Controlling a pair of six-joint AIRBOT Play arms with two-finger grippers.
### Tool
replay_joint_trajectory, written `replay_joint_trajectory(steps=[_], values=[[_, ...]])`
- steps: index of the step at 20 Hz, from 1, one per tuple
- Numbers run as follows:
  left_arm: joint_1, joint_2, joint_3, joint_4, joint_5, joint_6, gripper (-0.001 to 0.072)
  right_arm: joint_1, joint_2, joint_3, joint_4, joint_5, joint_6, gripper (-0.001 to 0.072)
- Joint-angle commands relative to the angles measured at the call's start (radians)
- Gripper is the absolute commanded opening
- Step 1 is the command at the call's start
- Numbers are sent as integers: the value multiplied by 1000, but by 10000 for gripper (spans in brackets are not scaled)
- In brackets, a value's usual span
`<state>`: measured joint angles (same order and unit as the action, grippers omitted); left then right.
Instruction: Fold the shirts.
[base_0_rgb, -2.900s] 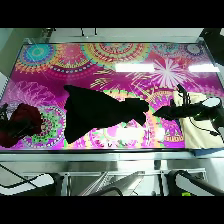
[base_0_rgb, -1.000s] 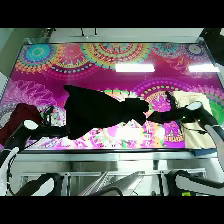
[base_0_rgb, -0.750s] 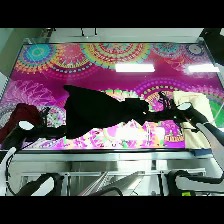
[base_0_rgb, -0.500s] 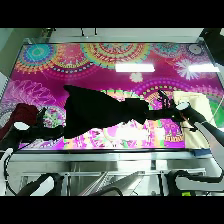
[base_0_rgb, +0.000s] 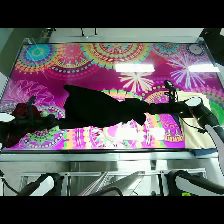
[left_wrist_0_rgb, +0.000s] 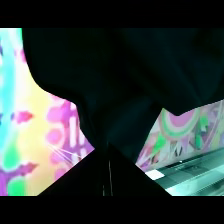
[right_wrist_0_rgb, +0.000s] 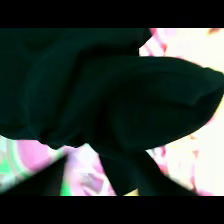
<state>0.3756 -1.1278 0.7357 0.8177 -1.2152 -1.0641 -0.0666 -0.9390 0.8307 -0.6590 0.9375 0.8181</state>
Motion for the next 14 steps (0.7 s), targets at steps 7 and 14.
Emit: replay_joint_trajectory(steps=[7,14], values=[[2,-113,62,-7,-92,0,11,59,-177,6,-37,71,-38,506],[3,-93,150,-74,-171,0,11,75,-153,42,33,97,-47,21]])
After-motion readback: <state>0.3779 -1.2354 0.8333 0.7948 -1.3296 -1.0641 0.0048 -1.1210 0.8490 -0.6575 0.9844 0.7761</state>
